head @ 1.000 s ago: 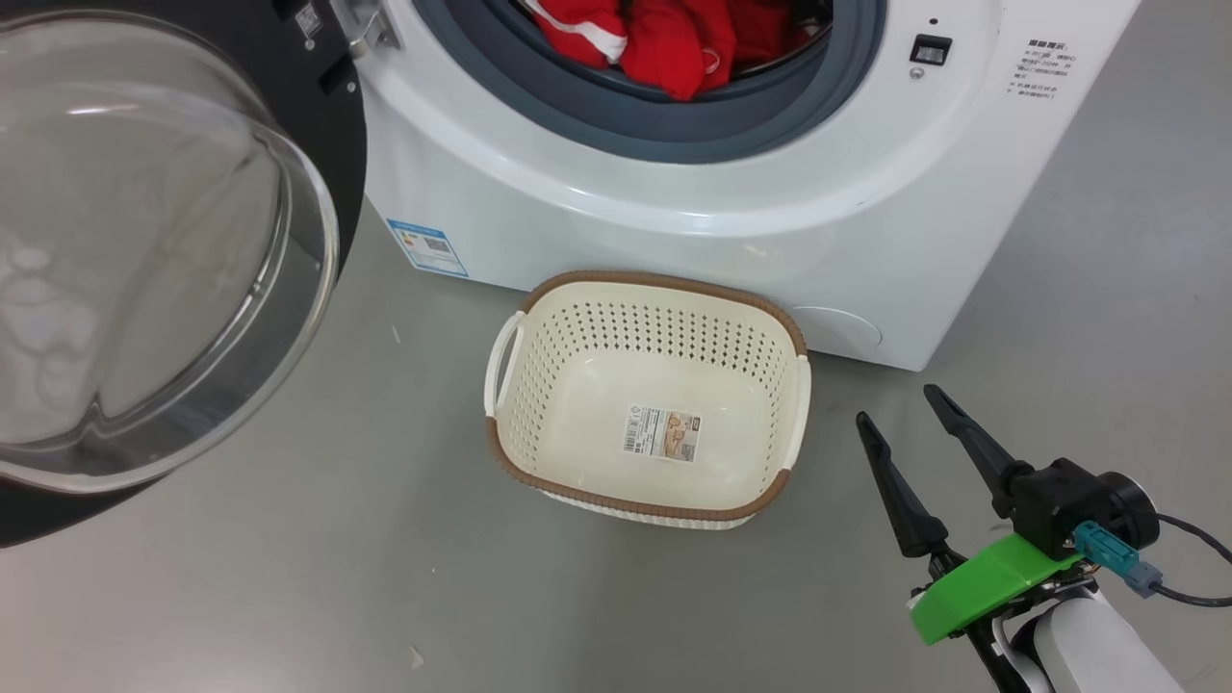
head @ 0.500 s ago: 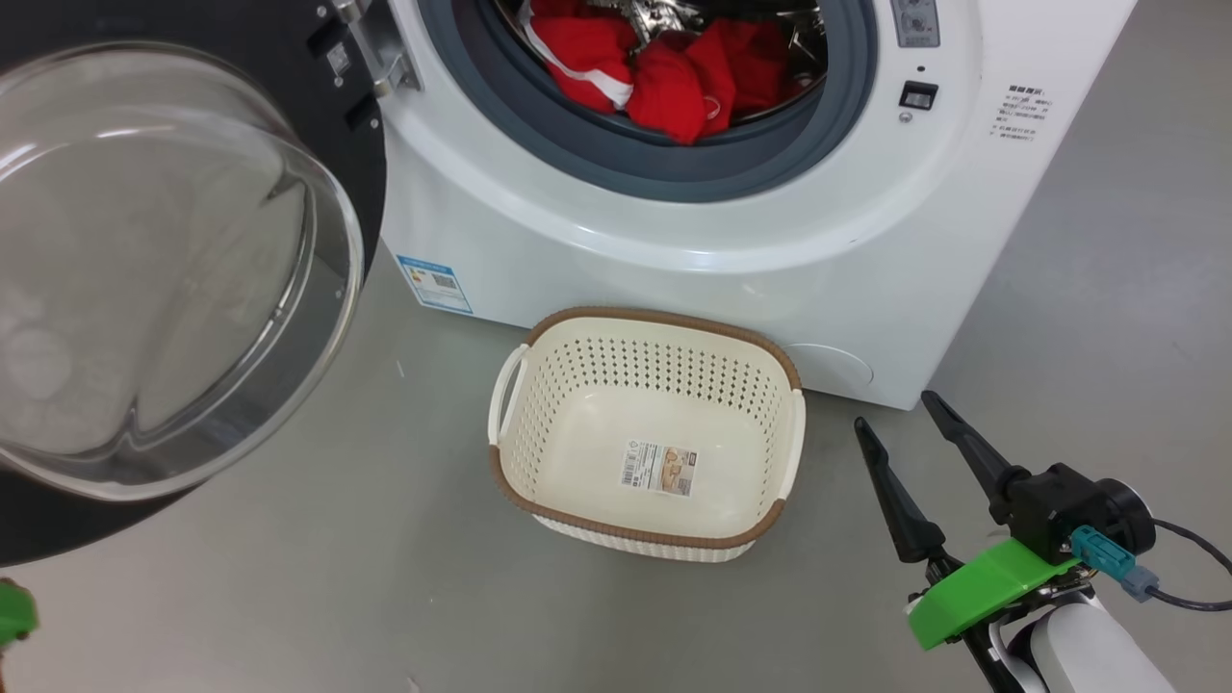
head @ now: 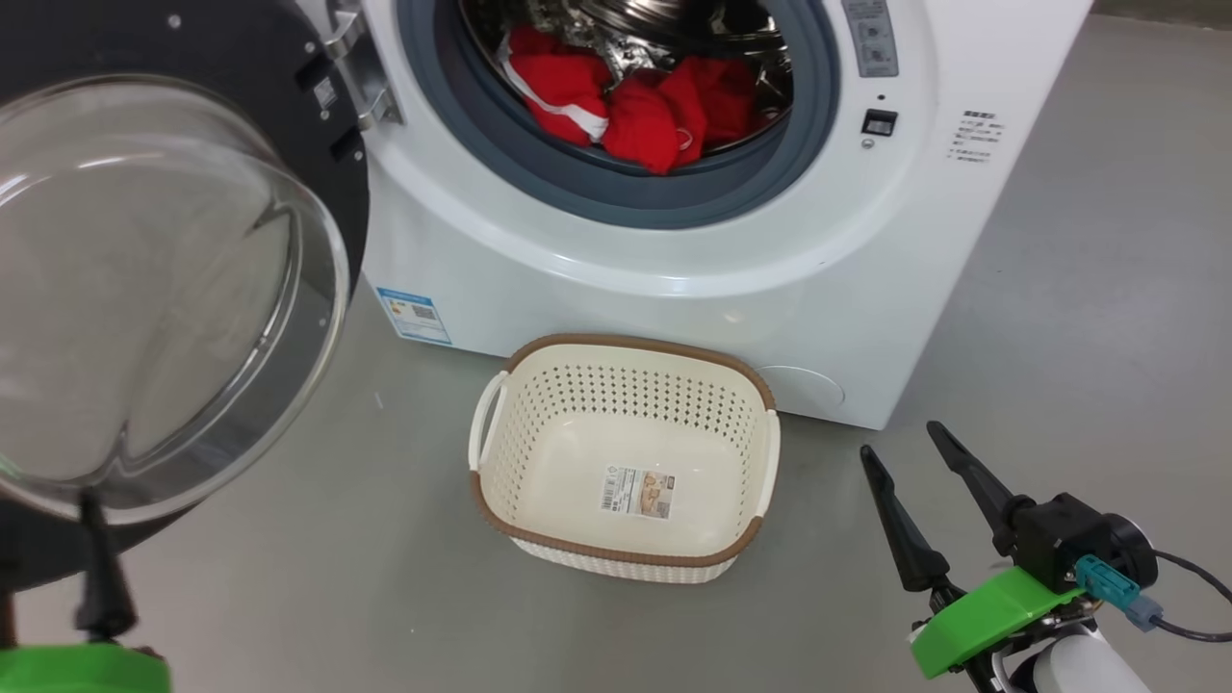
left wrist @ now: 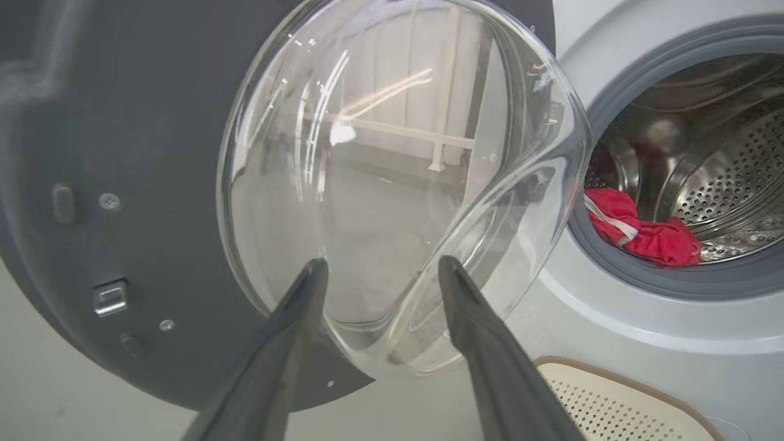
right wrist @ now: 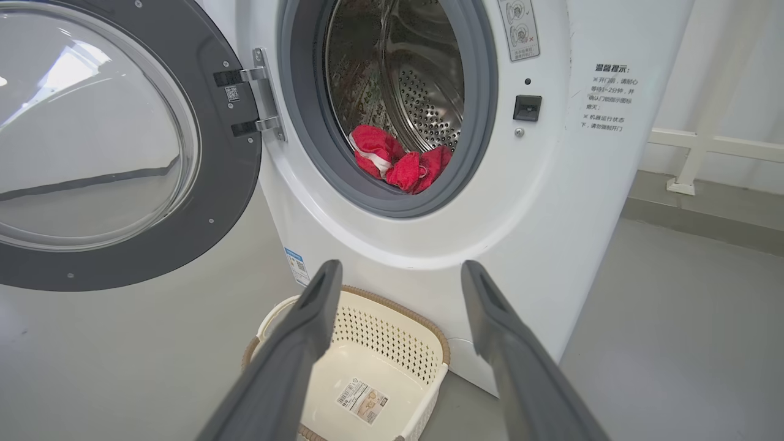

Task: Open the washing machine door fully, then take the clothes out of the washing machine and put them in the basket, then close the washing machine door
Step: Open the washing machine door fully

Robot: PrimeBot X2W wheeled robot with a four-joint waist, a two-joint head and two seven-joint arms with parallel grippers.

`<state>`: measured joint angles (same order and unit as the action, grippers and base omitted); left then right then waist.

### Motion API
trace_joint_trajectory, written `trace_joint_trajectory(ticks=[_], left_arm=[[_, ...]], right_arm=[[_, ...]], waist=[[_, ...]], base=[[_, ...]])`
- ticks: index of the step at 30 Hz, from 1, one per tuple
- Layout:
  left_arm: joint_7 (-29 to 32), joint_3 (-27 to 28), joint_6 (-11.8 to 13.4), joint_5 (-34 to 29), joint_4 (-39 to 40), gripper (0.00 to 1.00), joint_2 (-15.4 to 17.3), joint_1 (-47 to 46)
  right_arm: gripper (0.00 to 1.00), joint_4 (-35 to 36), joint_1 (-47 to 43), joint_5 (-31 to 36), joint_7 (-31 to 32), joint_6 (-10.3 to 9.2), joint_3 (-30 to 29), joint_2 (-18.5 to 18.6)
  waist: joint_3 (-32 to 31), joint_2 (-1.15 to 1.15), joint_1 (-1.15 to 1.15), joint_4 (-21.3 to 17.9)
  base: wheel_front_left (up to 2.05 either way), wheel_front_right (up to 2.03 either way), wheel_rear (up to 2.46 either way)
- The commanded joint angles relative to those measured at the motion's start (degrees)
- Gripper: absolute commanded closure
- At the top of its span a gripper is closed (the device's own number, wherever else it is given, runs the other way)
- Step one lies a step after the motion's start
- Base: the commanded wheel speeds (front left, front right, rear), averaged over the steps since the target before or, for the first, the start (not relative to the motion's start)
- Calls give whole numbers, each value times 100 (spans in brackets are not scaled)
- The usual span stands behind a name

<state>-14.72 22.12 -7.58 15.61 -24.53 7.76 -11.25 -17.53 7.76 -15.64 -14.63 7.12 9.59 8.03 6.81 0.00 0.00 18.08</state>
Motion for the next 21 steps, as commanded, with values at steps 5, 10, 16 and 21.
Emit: trace_joint_trajectory(ticks=[5,10,16,21], left_arm=[[-28,-400,9,128,621,0,135,349],[-28,-795,9,266,913,0,224,593],[-28,-1063,9,417,1070,0,336,779],[-28,-1201,9,417,1112,0,320,919]], right_arm=[[0,184,-57,-8,-37,36,-14,-77],[0,232,-84,-8,-37,36,-91,-117],[0,279,-140,-14,-37,36,-202,-151],[0,310,-214,-28,-37,36,-306,-184]], waist=[[-57,0,0,-245],[-110,0,0,-531],[-141,0,0,-864],[-186,0,0,-1217]], base=[[0,0,0],[0,0,0],[0,0,0],[0,0,0]])
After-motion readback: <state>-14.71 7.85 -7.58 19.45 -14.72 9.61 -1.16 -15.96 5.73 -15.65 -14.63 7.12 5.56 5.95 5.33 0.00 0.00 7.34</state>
